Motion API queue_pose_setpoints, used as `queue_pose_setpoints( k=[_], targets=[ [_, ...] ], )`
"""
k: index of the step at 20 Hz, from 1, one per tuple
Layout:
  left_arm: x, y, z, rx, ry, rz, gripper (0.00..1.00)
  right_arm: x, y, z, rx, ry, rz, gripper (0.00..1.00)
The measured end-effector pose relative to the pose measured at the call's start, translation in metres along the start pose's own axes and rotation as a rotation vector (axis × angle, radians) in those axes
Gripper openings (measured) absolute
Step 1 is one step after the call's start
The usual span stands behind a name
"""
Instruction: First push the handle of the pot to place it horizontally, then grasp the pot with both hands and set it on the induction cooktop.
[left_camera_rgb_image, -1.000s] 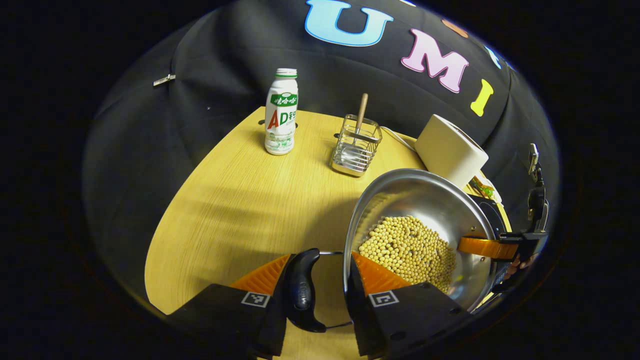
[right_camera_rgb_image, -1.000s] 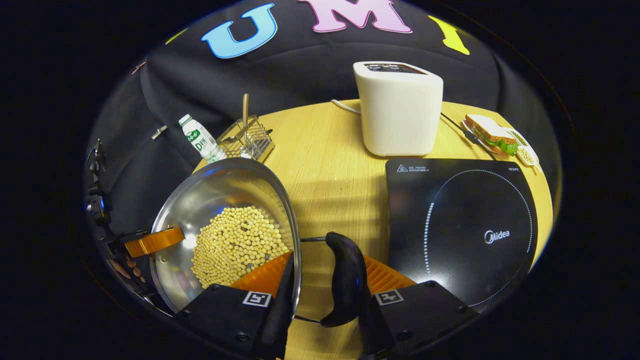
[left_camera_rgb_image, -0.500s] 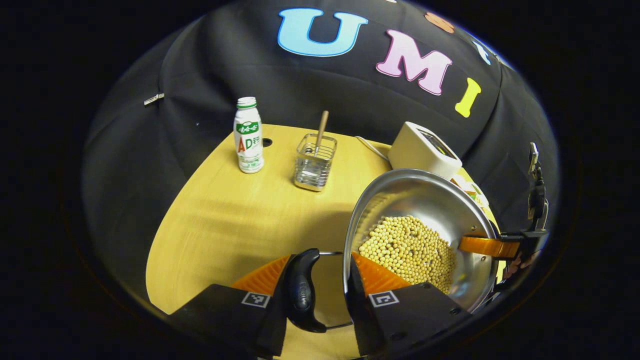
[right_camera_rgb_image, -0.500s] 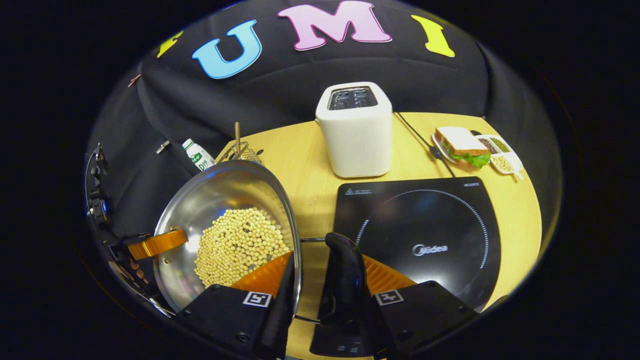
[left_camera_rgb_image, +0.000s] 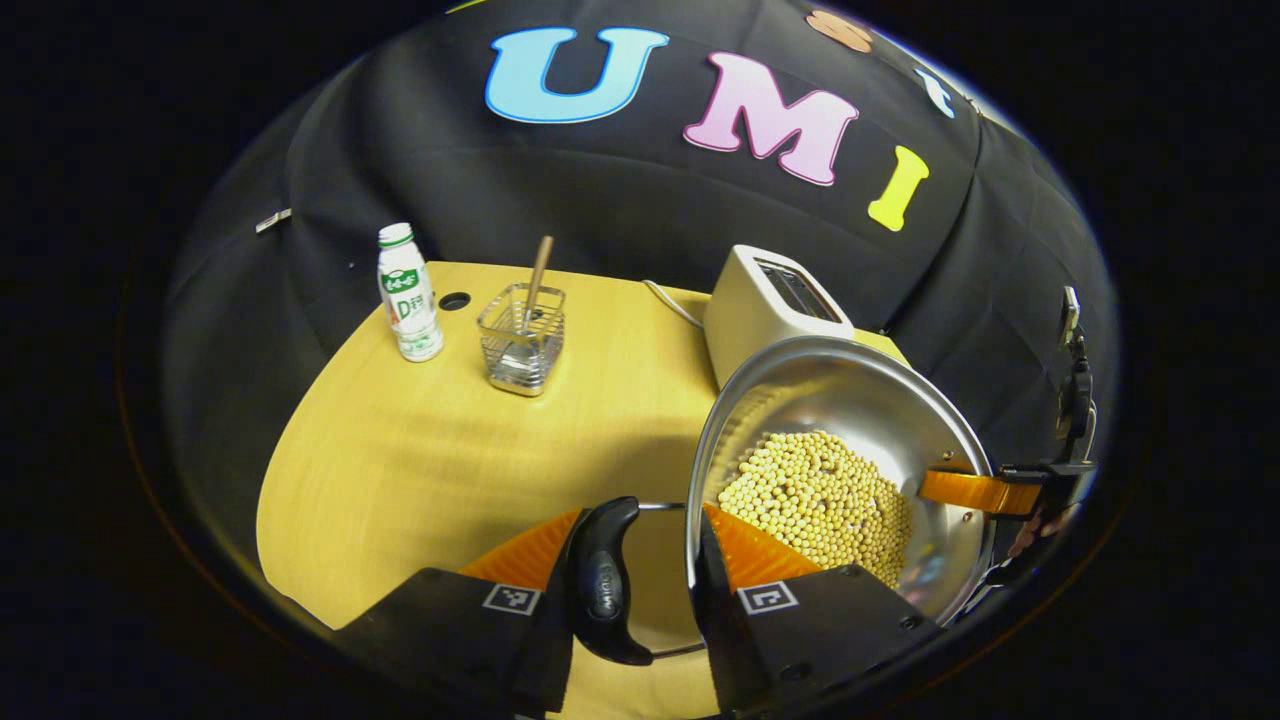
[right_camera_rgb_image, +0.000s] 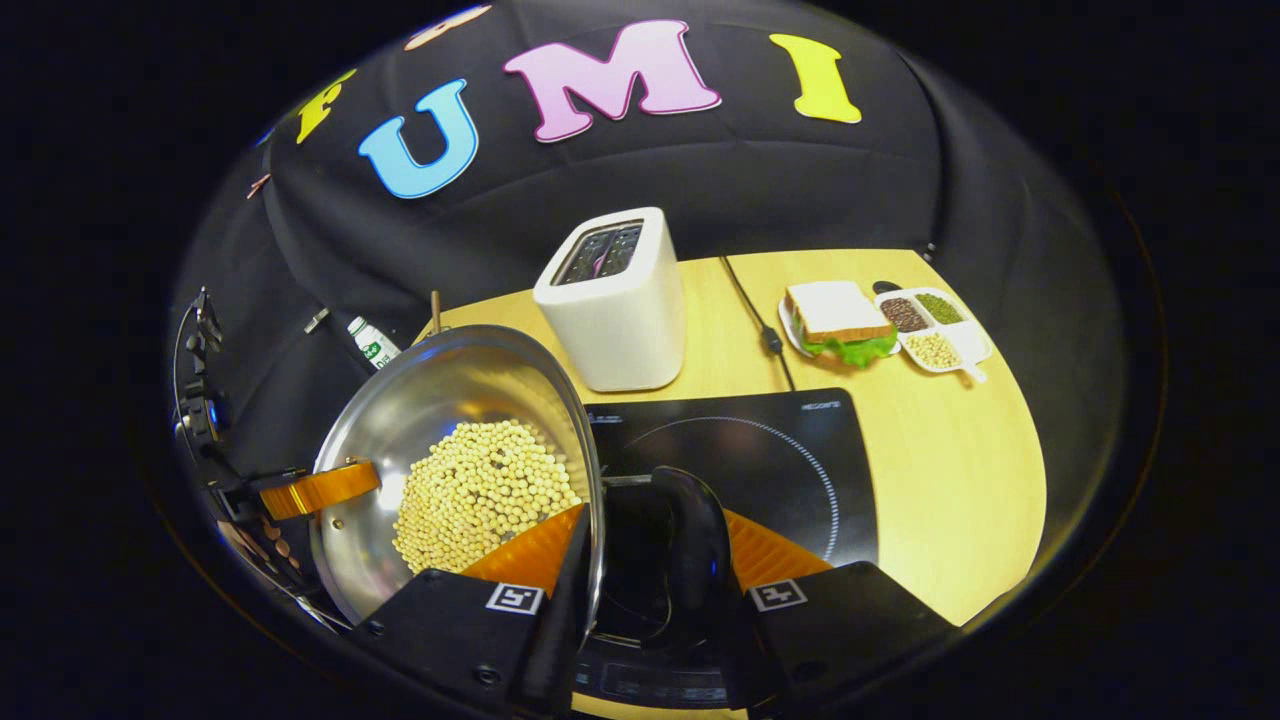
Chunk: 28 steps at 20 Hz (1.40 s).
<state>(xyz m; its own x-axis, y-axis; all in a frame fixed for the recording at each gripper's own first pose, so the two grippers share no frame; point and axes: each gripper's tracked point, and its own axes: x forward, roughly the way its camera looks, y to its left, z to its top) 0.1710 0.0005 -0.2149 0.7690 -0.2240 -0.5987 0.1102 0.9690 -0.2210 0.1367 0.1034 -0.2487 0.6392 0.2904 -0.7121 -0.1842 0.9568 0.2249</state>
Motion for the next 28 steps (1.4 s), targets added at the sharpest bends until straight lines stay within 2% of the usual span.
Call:
queue_pose_setpoints(
  k=[1,6,7,8,9,12,13,16,18,19,23,24,25,26,27,28],
  targets=[
    [0.003,-0.012,0.000,0.004,-0.004,-0.002,0.57,-0.002,-0.011,0.003,0.004,-0.006,-0.001,0.55],
    [0.023,-0.062,-0.001,0.022,-0.003,-0.025,0.57,-0.009,-0.062,0.007,0.027,-0.019,-0.021,0.60],
    [0.029,-0.071,-0.002,0.027,0.001,-0.030,0.57,-0.010,-0.072,0.007,0.033,-0.018,-0.029,0.55],
    [0.033,-0.077,-0.002,0.034,0.004,-0.033,0.57,-0.011,-0.082,0.006,0.040,-0.016,-0.035,0.55],
    [0.038,-0.084,-0.003,0.040,0.006,-0.039,0.57,-0.012,-0.090,0.006,0.046,-0.014,-0.041,0.59],
    [0.053,-0.103,-0.005,0.046,0.019,-0.055,0.57,-0.011,-0.110,0.005,0.058,-0.014,-0.060,0.60],
    [0.057,-0.108,-0.006,0.049,0.018,-0.059,0.57,-0.010,-0.116,0.005,0.065,-0.012,-0.065,0.55],
    [0.069,-0.120,-0.007,0.064,0.023,-0.065,0.57,-0.007,-0.131,0.001,0.077,-0.003,-0.077,0.59],
    [0.077,-0.125,-0.010,0.063,0.028,-0.066,0.57,-0.001,-0.139,0.001,0.086,-0.001,-0.082,0.59],
    [0.081,-0.127,-0.011,0.062,0.029,-0.066,0.57,0.002,-0.144,0.001,0.091,0.000,-0.086,0.55],
    [0.089,-0.128,-0.019,0.048,0.045,-0.061,0.57,0.015,-0.153,-0.006,0.094,0.031,-0.091,0.55],
    [0.091,-0.129,-0.021,0.041,0.047,-0.058,0.57,0.017,-0.155,-0.007,0.092,0.037,-0.090,0.59],
    [0.093,-0.129,-0.022,0.037,0.044,-0.056,0.57,0.021,-0.155,-0.007,0.089,0.042,-0.088,0.59],
    [0.095,-0.129,-0.024,0.030,0.044,-0.054,0.57,0.024,-0.156,-0.008,0.084,0.045,-0.086,0.55],
    [0.097,-0.127,-0.027,0.021,0.051,-0.051,0.58,0.027,-0.155,-0.009,0.079,0.051,-0.086,0.59],
    [0.099,-0.126,-0.031,0.011,0.061,-0.049,0.57,0.028,-0.155,-0.011,0.076,0.058,-0.085,0.55]
  ],
)
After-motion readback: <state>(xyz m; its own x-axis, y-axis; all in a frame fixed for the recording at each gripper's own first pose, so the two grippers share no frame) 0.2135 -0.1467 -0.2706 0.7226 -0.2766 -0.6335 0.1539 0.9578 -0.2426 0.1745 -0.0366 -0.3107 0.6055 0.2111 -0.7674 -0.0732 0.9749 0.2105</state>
